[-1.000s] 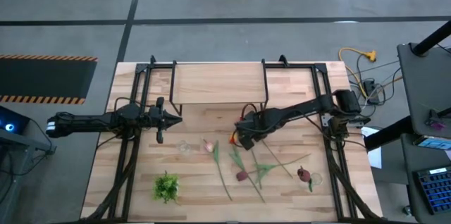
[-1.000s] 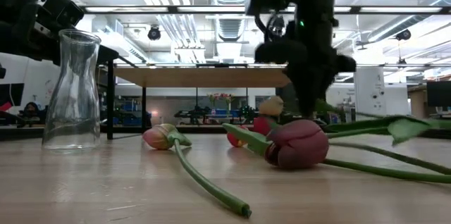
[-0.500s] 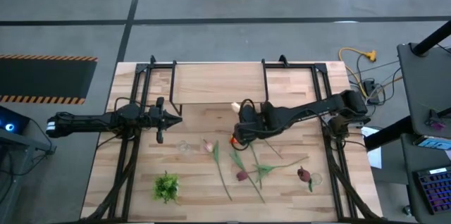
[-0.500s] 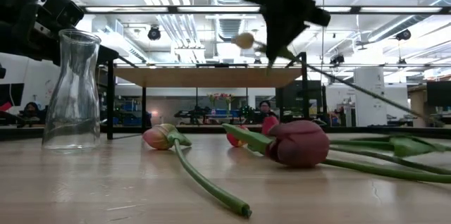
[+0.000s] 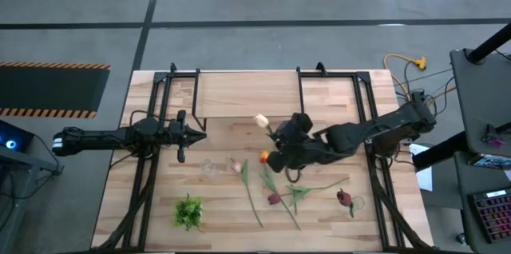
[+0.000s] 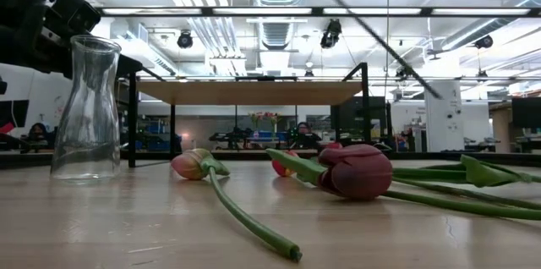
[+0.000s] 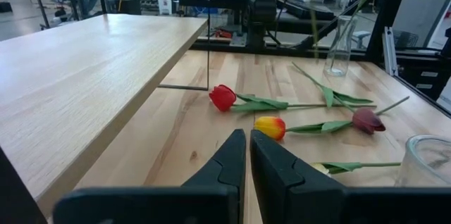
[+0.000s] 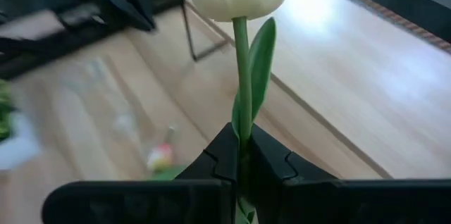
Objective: Pick and place flowers into a vace then onto a shelf
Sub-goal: Put the white flower into the right transparent flower vase
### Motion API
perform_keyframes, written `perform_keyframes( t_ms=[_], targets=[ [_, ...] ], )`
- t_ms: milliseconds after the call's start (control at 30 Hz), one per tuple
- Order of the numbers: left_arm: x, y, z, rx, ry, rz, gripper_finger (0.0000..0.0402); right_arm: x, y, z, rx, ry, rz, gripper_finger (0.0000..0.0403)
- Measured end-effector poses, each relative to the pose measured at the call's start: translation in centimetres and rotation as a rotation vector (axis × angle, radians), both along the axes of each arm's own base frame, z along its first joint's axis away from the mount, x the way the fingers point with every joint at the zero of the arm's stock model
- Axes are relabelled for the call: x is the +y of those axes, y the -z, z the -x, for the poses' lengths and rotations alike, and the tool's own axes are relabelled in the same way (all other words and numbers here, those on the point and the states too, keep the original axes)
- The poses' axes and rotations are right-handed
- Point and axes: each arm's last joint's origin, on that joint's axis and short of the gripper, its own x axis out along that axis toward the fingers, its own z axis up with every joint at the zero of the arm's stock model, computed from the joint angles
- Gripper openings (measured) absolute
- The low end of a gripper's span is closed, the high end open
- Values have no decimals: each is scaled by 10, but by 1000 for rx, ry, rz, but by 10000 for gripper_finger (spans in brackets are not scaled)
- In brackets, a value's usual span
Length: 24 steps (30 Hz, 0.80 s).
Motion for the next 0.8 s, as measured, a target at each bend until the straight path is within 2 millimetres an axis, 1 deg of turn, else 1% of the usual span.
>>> perform_keyframes(
  t_ms=[167, 300, 467, 600, 800],
  targets=[
    [0, 1, 0, 6, 0, 0, 5, 15, -29, 29, -78, -82, 3, 13],
    [0, 1, 0, 7, 0, 0, 5, 26, -53, 58, -141, -163, 24, 13],
    [0, 1, 0, 7, 0, 1, 5, 36, -79, 96, -245, -185, 83, 13],
    [0, 1, -1, 11, 0, 1, 5, 42, -94, 125, -289, -248, 133, 13],
    [0, 1, -1, 11, 0, 0, 5, 47, -107, 155, -325, -354, 137, 13]
  ],
)
